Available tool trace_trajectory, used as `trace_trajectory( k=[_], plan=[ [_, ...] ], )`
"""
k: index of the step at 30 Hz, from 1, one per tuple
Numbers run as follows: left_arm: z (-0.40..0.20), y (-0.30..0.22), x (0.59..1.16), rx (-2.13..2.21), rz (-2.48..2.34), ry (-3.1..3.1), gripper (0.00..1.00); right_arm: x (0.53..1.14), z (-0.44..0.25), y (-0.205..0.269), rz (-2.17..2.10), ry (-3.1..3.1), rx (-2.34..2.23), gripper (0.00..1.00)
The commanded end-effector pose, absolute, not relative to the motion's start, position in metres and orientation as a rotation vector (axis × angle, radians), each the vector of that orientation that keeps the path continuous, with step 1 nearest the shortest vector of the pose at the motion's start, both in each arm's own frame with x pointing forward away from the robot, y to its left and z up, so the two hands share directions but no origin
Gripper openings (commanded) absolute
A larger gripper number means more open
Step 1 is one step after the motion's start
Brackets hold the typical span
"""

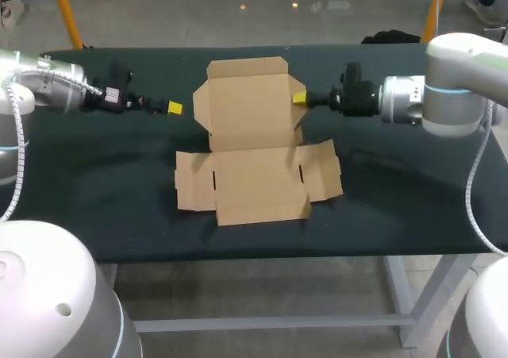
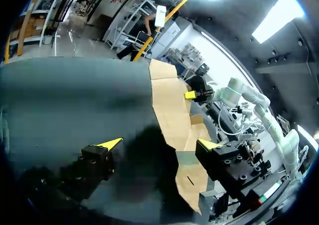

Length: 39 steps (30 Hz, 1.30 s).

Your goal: Assemble the packaging by folding the flat box into shape, placing the metal phone stand inside, and closing the box properly

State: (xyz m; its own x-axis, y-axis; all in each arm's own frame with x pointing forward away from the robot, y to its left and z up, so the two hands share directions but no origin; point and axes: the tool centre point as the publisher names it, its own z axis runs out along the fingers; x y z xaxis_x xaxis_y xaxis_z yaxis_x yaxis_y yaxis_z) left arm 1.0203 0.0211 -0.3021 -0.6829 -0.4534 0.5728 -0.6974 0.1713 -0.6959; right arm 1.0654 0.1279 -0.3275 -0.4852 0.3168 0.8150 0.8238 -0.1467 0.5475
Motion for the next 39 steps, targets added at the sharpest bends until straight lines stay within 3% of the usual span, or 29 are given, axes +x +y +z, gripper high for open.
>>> trace_trajectory(
  k=[1, 13, 19, 39],
  plan=[
    [-0.309, 0.019, 1.031, 1.073, 1.56, -2.197, 1.0, 1.069, -0.328, 0.126, -1.718, -1.696, -1.232, 0.0],
    [-0.306, 0.005, 1.05, 0.957, 1.664, -2.176, 0.99, 1.078, -0.314, 0.134, -1.823, -1.709, -1.147, 0.0],
    [-0.301, -0.009, 1.057, 0.882, 1.688, -2.174, 0.76, 1.082, -0.31, 0.139, -1.856, -1.71, -1.123, 0.0],
    [-0.293, -0.045, 1.069, 0.663, 1.72, -2.138, 0.7, 1.095, -0.301, 0.149, -1.936, -1.672, -1.054, 0.0]
  ],
)
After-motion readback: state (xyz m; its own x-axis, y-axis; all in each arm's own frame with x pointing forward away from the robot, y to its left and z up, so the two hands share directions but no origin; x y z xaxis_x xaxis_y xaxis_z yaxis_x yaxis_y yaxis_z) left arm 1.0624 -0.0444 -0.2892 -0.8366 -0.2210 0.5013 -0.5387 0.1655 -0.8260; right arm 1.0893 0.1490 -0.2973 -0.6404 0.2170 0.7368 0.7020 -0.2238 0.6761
